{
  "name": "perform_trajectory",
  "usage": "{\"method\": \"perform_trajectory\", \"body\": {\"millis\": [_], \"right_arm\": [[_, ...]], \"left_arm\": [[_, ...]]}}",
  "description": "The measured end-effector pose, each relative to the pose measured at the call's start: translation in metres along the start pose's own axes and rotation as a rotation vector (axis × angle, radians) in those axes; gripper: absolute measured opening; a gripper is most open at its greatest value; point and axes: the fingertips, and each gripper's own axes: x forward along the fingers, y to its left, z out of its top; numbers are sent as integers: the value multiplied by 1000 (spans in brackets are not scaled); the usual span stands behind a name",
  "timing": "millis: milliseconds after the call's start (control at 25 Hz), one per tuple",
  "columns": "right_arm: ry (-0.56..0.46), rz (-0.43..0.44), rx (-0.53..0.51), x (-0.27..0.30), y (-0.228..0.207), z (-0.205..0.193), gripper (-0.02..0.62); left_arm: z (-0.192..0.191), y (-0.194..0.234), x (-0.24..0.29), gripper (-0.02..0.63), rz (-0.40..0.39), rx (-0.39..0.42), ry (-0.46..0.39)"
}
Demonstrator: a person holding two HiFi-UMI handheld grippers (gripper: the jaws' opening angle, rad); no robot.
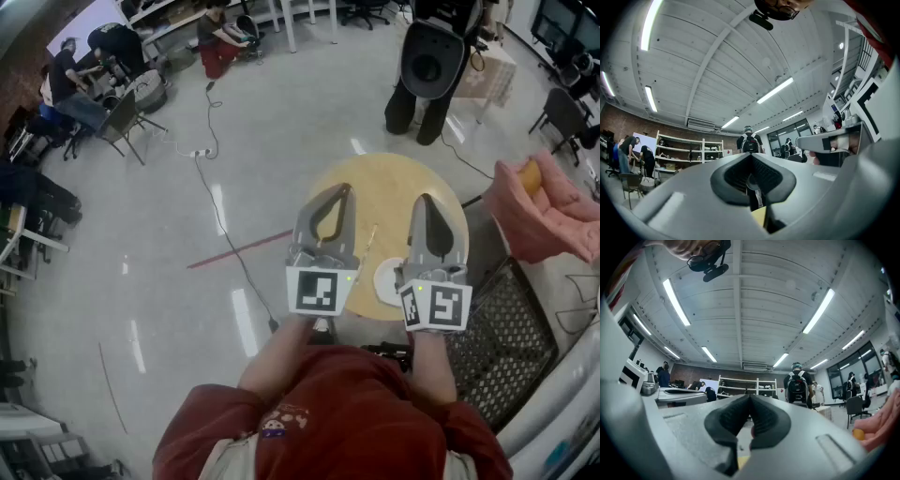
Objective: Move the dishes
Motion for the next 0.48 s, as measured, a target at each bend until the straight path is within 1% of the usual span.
{"method": "perform_trajectory", "body": {"millis": [160, 480], "right_arm": [[1, 3, -2, 6, -3, -2, 2], [21, -22, -11, 1, -17, -6, 2]], "left_arm": [[0, 0, 7, 6, -8, 11, -11], [-4, -17, 15, 6, -40, -12, -1]]}}
